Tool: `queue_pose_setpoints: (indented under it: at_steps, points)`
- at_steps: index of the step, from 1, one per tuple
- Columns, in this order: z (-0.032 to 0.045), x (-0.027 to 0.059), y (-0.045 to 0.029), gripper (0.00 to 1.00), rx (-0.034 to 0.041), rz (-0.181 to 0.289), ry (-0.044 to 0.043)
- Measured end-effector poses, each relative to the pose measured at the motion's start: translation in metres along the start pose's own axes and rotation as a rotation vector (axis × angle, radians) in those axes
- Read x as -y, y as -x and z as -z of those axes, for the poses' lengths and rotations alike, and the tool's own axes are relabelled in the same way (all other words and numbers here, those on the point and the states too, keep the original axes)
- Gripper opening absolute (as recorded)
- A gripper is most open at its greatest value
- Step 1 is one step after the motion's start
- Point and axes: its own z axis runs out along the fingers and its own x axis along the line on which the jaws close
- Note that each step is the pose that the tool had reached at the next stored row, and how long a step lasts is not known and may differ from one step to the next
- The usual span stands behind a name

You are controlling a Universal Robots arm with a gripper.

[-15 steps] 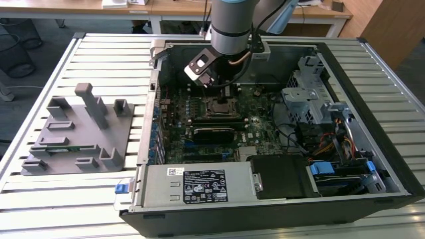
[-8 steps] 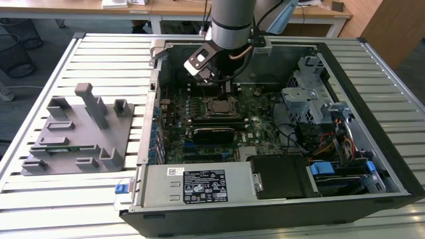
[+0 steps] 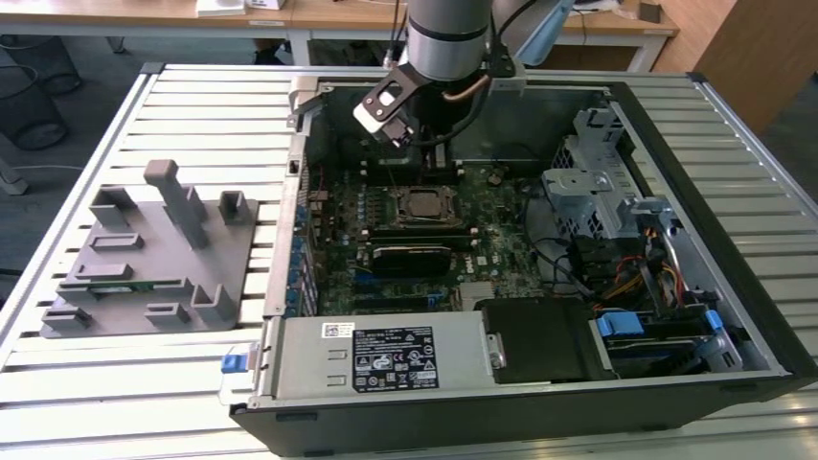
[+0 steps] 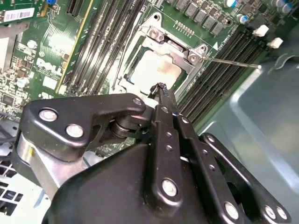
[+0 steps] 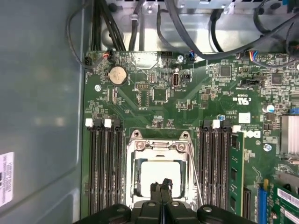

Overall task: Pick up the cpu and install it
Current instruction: 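Install the first cpu locking lever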

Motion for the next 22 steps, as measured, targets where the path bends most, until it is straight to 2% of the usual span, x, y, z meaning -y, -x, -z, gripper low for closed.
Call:
queue_pose_setpoints:
  at_steps: [2, 6, 10, 15, 22]
  points:
    - [0.0008, 0.0000, -0.0001, 0.11, -0.0002, 0.005, -0.0001]
    - [0.0009, 0.0000, -0.0001, 0.11, -0.0002, 0.074, -0.0030]
    - [-0.0003, 0.0000, 0.0000, 0.11, 0.0084, 0.136, -0.0086]
    - [-0.0007, 0.0001, 0.0000, 0.11, 0.0095, 0.214, -0.0114]
    - [-0.0006, 0.0003, 0.0001, 0.11, 0.0099, 0.260, -0.0131]
